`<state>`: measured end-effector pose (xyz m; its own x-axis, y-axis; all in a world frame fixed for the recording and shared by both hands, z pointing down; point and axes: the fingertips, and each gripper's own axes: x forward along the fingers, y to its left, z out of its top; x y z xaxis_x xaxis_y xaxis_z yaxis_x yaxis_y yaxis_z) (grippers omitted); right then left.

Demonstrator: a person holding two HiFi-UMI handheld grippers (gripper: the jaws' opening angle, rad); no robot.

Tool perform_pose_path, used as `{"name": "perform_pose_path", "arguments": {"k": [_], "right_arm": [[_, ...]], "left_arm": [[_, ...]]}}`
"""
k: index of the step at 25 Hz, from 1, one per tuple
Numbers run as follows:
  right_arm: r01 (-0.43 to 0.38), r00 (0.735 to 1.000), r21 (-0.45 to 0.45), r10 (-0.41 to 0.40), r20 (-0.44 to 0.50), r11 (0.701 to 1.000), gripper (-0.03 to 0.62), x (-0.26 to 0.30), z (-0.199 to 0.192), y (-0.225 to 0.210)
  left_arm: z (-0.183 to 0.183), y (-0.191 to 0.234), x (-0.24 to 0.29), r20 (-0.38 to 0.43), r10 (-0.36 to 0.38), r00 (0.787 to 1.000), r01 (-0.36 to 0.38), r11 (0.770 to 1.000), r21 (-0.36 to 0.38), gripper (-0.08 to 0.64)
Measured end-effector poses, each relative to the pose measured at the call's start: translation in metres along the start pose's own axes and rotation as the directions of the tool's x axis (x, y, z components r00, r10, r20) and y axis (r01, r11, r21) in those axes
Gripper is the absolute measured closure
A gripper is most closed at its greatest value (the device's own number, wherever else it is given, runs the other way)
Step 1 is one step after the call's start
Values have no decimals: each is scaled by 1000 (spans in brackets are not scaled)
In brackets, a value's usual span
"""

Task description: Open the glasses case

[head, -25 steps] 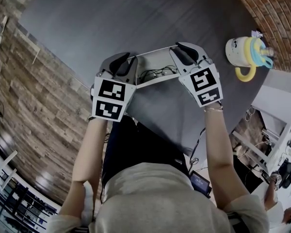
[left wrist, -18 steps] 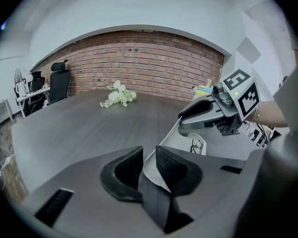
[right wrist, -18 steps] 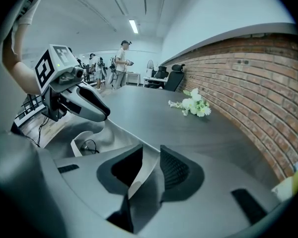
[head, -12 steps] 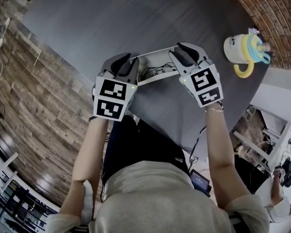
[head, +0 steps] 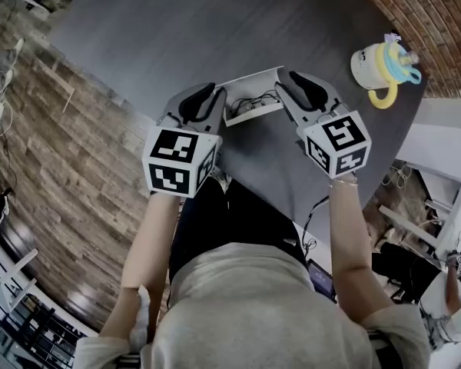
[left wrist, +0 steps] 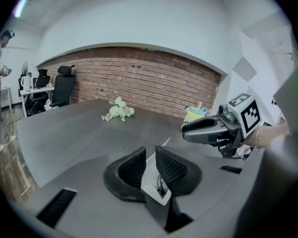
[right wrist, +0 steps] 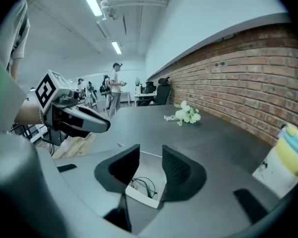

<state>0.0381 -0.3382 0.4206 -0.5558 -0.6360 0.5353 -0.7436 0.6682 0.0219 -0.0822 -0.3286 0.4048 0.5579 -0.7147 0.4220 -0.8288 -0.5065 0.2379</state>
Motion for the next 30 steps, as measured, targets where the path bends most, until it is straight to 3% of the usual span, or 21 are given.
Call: {"name": "perform_pose_path", "arguments": {"k": [4, 8, 11, 16, 21, 26, 30], "right_arm": [[-22, 996, 105, 13, 88, 994, 463, -26, 11, 15], [-130, 974, 247, 77, 214, 960, 524, -44, 24, 36], [-147, 966, 231, 90, 242, 962, 581, -55, 30, 50], [-158, 958, 217, 96, 272, 963, 586, -69, 34, 63], [-154, 945, 241, 71, 320, 958, 586, -85, 41, 71], [-129, 958, 268, 50, 282, 955, 588, -88, 34, 85], [-100, 970, 297, 26, 242, 949, 588, -88, 25, 96]], "left_arm": [[6, -14, -16, 11, -63, 998, 63, 998, 0, 488], [6, -32, -30, 9, -132, 991, 132, 991, 18, 500], [9, -43, -42, 24, -169, 985, 169, 985, 18, 511], [15, -63, -53, 63, -229, 971, 227, 973, 27, 515], [18, -72, -60, 88, -216, 972, 214, 976, 36, 528], [6, -71, -60, 34, -163, 986, 162, 986, 30, 534], [-4, -77, -64, 12, -181, 983, 181, 983, 11, 534]]}}
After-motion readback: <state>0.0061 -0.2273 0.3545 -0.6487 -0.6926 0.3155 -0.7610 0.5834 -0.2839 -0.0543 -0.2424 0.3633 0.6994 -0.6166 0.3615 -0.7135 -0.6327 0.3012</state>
